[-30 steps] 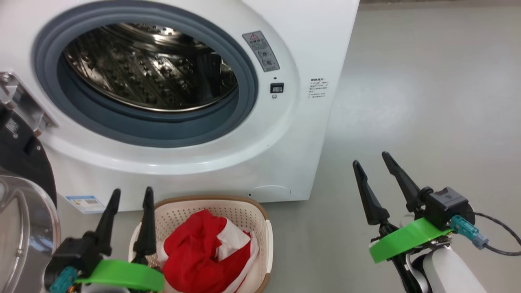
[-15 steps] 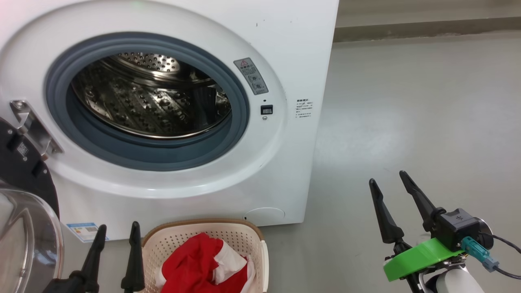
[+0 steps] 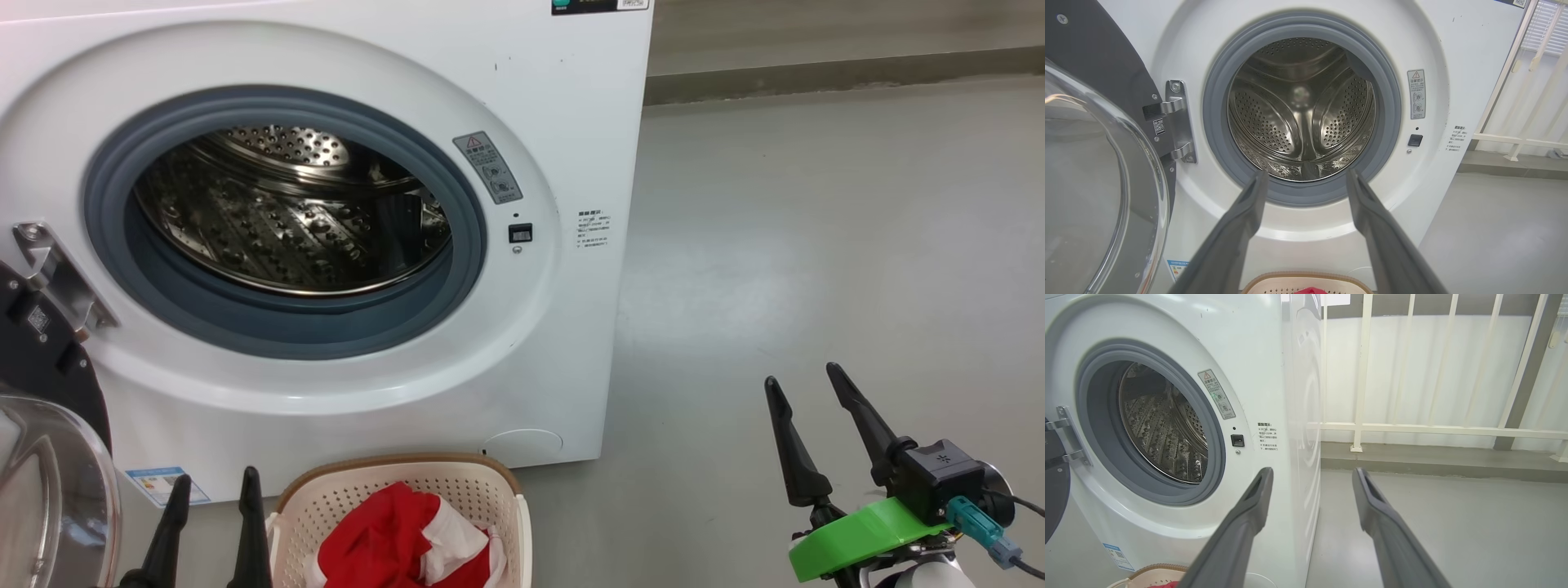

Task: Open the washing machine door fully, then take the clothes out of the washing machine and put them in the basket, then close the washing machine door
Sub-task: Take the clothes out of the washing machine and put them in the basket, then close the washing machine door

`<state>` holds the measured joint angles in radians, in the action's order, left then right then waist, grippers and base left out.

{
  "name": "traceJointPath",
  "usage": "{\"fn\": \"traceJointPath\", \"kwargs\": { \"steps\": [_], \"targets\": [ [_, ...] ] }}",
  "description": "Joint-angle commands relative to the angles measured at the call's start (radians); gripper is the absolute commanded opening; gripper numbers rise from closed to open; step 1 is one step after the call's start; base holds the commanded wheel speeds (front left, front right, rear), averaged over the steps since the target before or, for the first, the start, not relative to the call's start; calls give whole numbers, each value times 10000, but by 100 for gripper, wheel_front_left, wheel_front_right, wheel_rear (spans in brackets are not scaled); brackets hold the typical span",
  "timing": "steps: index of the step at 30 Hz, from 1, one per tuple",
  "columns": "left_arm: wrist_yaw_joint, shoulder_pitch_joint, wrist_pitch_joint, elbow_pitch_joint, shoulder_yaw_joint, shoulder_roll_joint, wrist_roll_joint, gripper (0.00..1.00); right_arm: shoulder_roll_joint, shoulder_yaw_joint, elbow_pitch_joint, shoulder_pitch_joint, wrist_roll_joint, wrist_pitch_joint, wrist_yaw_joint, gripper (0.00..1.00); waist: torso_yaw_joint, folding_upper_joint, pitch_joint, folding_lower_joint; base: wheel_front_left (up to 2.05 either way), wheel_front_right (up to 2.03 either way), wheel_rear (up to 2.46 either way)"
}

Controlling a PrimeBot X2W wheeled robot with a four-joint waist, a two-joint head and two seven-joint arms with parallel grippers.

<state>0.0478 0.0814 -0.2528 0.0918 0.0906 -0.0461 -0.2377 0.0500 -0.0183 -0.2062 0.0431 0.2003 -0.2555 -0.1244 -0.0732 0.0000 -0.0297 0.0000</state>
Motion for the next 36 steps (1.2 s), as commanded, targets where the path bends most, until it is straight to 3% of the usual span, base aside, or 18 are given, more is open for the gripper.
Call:
{"fn": "traceJointPath", "kwargs": {
  "steps": [1,20,36],
  "targets": [
    [-79,-175,-89,-329,340,-111,144,100,4,-243,292,193,67,-63,-63,100,-3,0,0,0,0,0,0],
    [-247,-97,-79,-314,209,-166,327,100,3,-379,217,158,267,-63,-63,100,59,0,-10,0,-12,12,0],
    [11,-49,-83,-603,-32,-232,54,100,3,-382,143,141,360,-63,-63,100,116,0,-64,0,-153,153,0]
  ]
}}
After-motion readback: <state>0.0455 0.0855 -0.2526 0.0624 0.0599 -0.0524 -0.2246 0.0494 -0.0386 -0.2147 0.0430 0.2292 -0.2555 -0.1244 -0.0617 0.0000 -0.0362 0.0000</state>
